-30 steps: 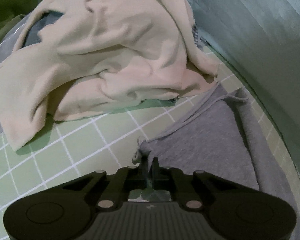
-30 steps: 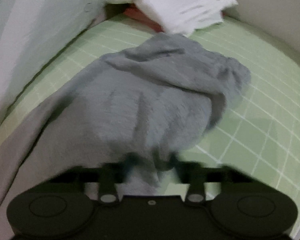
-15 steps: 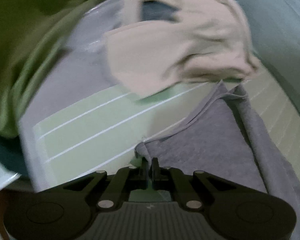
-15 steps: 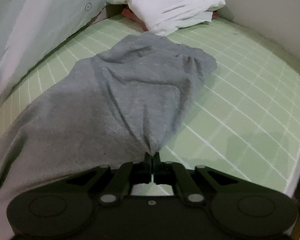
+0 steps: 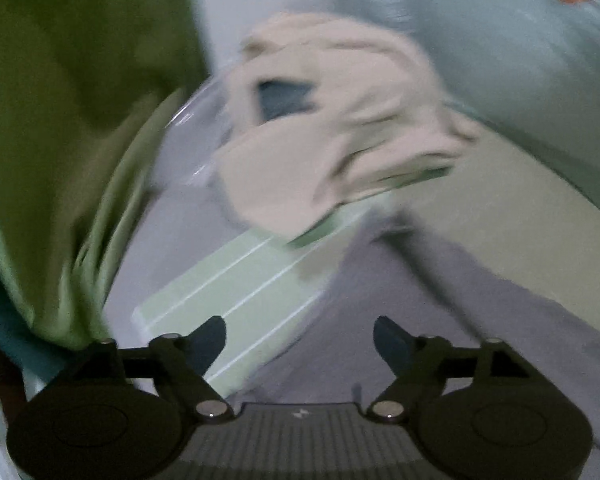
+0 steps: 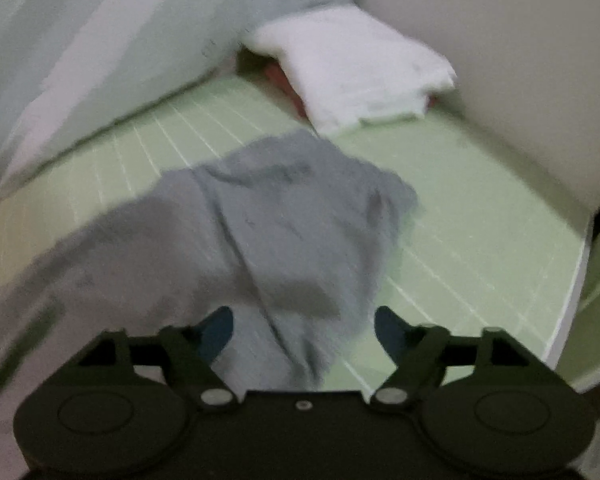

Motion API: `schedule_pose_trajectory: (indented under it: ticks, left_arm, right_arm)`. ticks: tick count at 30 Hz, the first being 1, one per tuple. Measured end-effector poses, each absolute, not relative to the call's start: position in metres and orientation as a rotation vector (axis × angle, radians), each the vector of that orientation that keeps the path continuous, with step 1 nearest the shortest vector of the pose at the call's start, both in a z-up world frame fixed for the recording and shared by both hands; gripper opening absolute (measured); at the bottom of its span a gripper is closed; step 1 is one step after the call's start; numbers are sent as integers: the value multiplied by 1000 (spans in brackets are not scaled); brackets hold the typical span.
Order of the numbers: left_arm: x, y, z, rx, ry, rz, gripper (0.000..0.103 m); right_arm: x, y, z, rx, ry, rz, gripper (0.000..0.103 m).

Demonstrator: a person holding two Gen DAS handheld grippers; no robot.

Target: Fold clothes

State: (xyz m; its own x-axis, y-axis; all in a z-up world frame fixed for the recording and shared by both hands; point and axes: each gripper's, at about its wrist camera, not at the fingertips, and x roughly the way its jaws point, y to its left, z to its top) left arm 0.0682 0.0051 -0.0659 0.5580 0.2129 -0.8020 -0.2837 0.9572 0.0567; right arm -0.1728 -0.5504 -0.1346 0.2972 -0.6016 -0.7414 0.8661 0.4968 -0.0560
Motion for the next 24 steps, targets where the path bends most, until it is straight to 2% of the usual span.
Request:
schedule_pose_trajectory:
  ticks: [4, 11, 17, 24]
  left_arm:
    - [81, -47, -70, 40, 946, 48, 86]
    - [88, -125, -102, 226, 1039, -302, 86]
    - [95, -161, -122, 320, 1062, -425, 86]
    - [110, -175, -131, 276, 1060, -421, 88]
  right_arm:
    - [-140, -525, -132, 300, 782, -875, 92]
    - [-77, -468, -165, 169, 910, -507, 92]
    - [-42, -430, -187, 39, 979, -290, 93]
    - [2, -435, -190, 86, 983, -238, 100]
